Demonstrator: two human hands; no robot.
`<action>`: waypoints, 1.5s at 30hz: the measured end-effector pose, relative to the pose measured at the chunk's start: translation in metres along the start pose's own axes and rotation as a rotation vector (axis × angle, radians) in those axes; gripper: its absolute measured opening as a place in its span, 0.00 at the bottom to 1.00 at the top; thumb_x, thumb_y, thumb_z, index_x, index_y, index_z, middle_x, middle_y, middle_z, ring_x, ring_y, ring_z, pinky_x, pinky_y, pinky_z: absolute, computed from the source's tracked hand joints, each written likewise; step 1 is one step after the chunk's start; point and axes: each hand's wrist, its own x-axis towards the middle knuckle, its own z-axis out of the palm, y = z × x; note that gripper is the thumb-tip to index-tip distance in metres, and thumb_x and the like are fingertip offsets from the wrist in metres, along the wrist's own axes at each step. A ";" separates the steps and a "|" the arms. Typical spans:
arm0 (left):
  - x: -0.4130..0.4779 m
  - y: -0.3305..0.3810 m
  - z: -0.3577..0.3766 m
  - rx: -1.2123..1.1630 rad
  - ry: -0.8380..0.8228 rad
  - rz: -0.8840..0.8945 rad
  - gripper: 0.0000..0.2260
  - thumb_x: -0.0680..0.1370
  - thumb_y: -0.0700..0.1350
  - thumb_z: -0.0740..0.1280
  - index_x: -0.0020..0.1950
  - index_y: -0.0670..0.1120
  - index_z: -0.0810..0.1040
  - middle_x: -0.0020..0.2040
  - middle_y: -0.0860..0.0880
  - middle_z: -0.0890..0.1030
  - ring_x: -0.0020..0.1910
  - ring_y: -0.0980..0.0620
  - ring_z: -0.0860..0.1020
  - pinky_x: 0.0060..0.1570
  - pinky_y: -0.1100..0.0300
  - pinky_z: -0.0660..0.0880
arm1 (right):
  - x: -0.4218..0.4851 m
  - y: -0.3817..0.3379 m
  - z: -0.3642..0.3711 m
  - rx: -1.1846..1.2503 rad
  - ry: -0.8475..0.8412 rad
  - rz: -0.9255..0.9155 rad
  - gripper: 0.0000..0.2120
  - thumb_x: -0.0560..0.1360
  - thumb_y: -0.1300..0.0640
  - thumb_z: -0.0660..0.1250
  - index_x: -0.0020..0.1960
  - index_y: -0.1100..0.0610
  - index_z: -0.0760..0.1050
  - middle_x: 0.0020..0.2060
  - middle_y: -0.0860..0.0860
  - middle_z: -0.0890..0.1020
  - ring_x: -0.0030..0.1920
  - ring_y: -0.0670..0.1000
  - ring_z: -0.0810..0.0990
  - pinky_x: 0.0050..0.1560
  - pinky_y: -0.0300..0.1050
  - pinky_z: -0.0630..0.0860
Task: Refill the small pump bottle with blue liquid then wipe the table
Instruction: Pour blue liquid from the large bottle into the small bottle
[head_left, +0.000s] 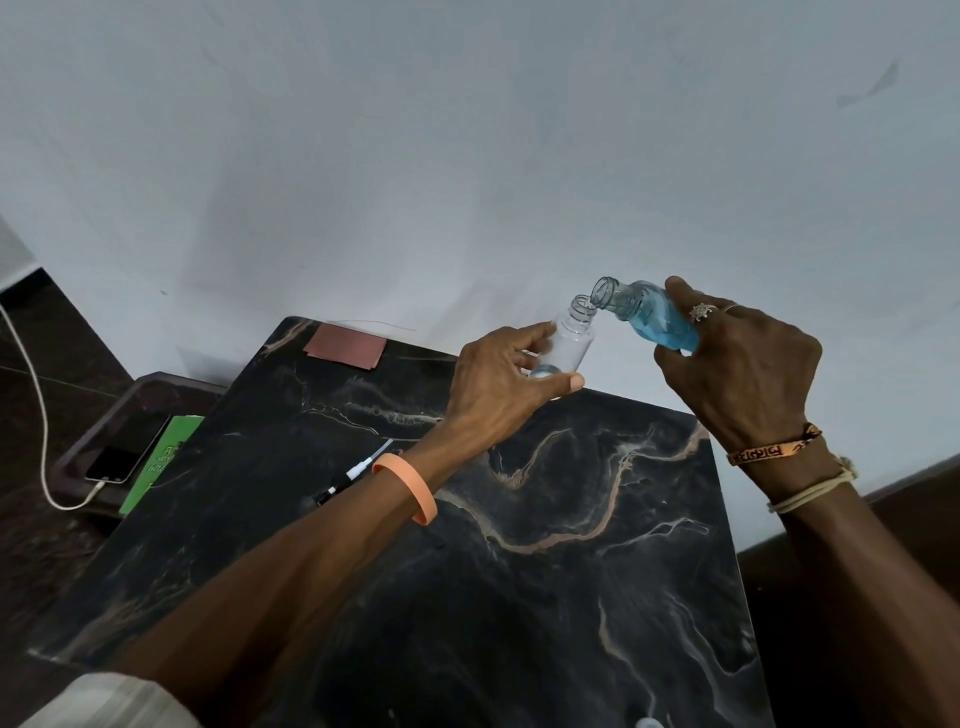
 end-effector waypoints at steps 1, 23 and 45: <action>0.000 0.000 0.000 -0.001 -0.001 0.002 0.32 0.65 0.56 0.81 0.68 0.51 0.78 0.58 0.52 0.84 0.49 0.57 0.84 0.50 0.56 0.83 | 0.000 0.000 0.000 0.001 0.000 0.000 0.25 0.65 0.57 0.77 0.63 0.56 0.80 0.48 0.58 0.86 0.39 0.63 0.84 0.34 0.46 0.74; -0.002 0.002 0.004 0.011 0.007 -0.001 0.33 0.66 0.56 0.81 0.69 0.50 0.77 0.58 0.52 0.84 0.51 0.56 0.83 0.51 0.54 0.83 | -0.002 0.004 0.001 0.012 0.010 -0.011 0.25 0.65 0.57 0.77 0.62 0.56 0.80 0.47 0.58 0.86 0.38 0.63 0.83 0.33 0.46 0.73; -0.003 0.005 0.004 -0.004 0.007 0.012 0.33 0.66 0.54 0.81 0.69 0.49 0.77 0.59 0.51 0.84 0.50 0.57 0.83 0.49 0.62 0.82 | -0.002 0.004 -0.003 0.016 0.014 -0.003 0.26 0.64 0.58 0.77 0.62 0.55 0.80 0.48 0.57 0.86 0.39 0.63 0.84 0.34 0.46 0.74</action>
